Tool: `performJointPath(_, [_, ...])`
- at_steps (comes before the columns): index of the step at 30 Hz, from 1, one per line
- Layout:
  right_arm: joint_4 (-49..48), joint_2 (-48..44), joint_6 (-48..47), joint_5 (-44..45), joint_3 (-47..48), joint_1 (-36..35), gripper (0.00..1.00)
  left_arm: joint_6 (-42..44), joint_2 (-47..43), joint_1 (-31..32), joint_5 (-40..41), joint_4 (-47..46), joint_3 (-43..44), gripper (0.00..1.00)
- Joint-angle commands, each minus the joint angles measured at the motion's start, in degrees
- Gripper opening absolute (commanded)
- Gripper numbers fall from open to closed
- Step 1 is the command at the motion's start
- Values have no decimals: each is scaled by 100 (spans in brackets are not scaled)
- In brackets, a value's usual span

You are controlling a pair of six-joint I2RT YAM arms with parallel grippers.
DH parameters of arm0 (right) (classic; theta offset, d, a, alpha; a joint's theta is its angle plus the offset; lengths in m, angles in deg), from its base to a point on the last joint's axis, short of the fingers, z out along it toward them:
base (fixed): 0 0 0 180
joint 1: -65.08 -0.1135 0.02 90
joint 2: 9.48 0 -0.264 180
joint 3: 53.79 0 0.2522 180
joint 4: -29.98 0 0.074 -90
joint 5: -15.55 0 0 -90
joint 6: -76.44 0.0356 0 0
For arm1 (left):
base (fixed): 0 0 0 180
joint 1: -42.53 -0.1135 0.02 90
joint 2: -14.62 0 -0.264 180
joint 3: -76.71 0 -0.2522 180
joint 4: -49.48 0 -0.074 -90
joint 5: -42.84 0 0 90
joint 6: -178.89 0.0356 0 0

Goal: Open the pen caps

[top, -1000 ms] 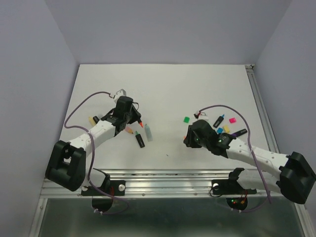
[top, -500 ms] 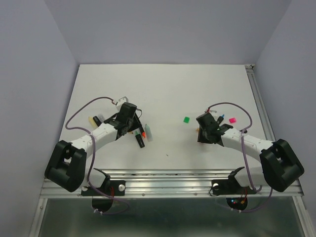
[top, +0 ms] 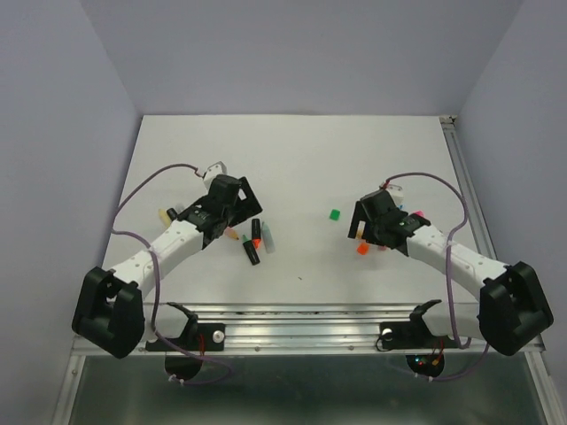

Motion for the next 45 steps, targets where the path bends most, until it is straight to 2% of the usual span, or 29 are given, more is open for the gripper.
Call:
performJointPath(1, [-1,-139,172,375,576,347,100,104,-631,16,130,162,274,99])
performJointPath(5, [-151,325,128,296,944,1057,100,-36,-1211,16,227,224,-103,99])
performJointPath(9, [-99,1027,119,532,1427,1349,99,-107,-1511,25,95,215,-498,99])
performJointPath(13, [-99,1521,102,682,1622,1630,97,-212,-1696,25,349,303,-772,99])
performJointPath(20, [-475,1803,58,438,1351,1868,92,-212,-1757,25,376,391,-851,99])
performJointPath(23, [-889,1935,-82,253,1219,1903,86,-186,-1810,25,376,408,-842,99])
performJointPath(26, [-855,2180,-39,278,1288,1956,78,-177,-1880,25,358,426,-860,99])
performJointPath(32, [-828,2392,137,322,1175,2079,75,-212,-2100,25,394,540,-895,99])
performJointPath(35, [-907,2357,128,278,1078,2088,67,-256,-2205,25,420,584,-904,99])
performJointPath(39, [-1057,2348,67,190,1068,2088,40,-274,-2267,25,438,681,-843,99])
performJointPath(43, [-908,2208,-91,199,1498,2097,26,-283,-2364,25,341,734,-807,99])
performJointPath(45, [-864,2016,-258,-97,1875,2079,25,-291,-2451,25,315,743,-825,99])
